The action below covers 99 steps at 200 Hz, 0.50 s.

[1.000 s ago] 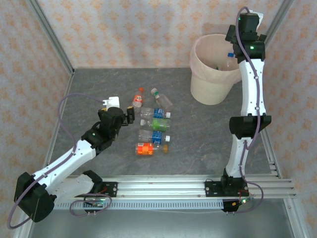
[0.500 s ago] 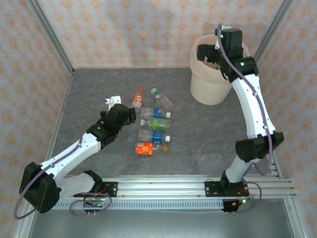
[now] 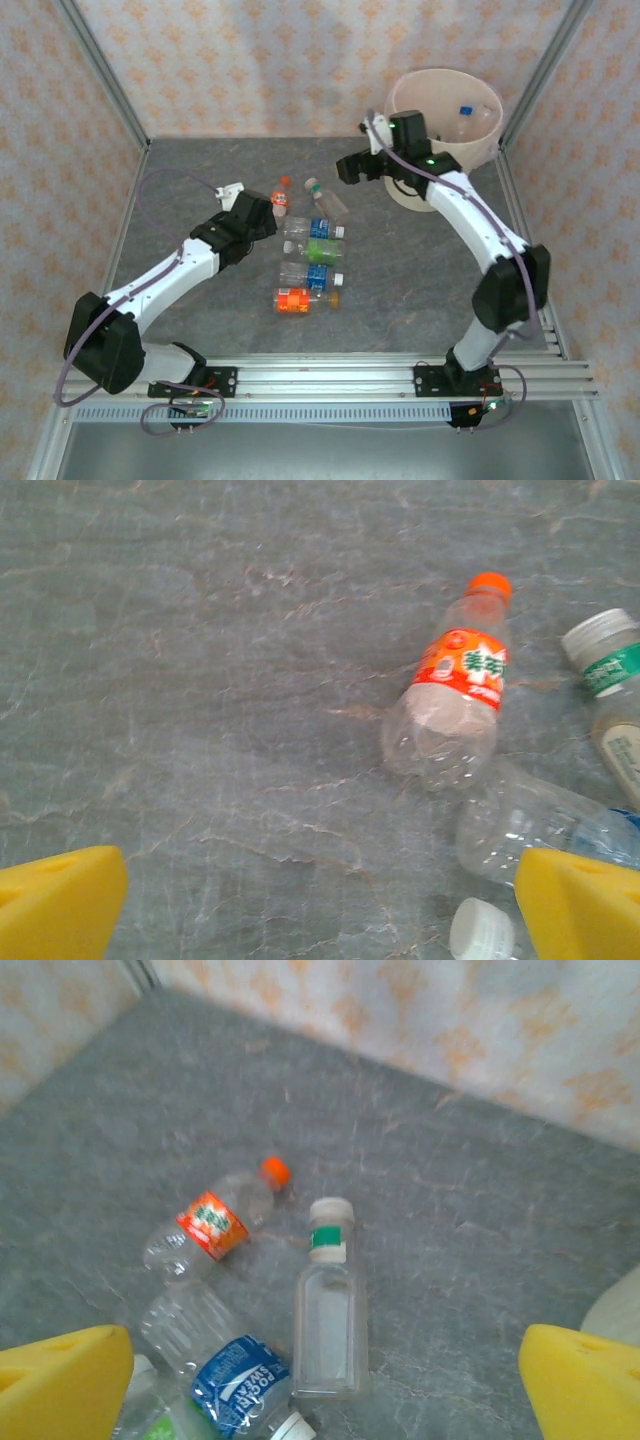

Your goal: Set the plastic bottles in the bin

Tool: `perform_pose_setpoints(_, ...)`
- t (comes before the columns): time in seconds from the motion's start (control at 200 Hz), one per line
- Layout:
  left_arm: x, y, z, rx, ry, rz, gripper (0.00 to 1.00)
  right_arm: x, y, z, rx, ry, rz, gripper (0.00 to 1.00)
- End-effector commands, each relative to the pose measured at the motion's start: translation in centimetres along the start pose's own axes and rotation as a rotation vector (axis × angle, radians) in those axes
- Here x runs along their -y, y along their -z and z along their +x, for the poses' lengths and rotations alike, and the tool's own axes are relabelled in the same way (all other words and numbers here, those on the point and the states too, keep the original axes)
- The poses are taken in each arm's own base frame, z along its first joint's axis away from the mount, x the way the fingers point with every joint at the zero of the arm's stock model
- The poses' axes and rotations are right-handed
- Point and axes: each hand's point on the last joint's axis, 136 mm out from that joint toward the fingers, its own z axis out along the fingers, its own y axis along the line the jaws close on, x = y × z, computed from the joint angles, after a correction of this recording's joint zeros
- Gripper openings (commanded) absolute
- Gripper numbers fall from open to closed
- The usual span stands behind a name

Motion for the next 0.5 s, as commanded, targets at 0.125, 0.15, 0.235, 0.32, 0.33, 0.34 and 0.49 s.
perform_pose_setpoints(0.125,-1.6,0.1,0.4,-0.029,0.061,-0.039,1.00,1.8,-7.7,4.2,-0.238,0.074,0.086,0.99)
perform_pose_setpoints(0.15,-1.7,0.0,0.4,-0.030,0.061,-0.040,1.00,1.7,-8.4,4.6,-0.258,0.080,0.083,0.99)
perform_pose_setpoints(0.235,-2.1,0.0,0.5,-0.030,0.064,-0.048,1.00,1.1,-10.4,6.2,-0.328,0.121,0.061,0.99)
perform_pose_setpoints(0.32,-2.4,0.0,0.6,-0.031,0.063,-0.058,1.00,0.9,-12.1,7.5,-0.380,0.140,0.052,0.99)
perform_pose_setpoints(0.33,-2.5,0.0,0.6,-0.031,0.063,-0.061,1.00,0.9,-12.3,7.8,-0.389,0.138,0.050,0.99)
perform_pose_setpoints(0.34,-2.5,0.0,0.7,-0.031,0.063,-0.061,1.00,0.9,-12.5,7.7,-0.391,0.140,0.050,0.99)
perform_pose_setpoints(0.49,-2.8,-0.3,0.9,-0.036,0.066,-0.074,1.00,1.6,-14.9,9.2,-0.452,0.120,0.082,1.00)
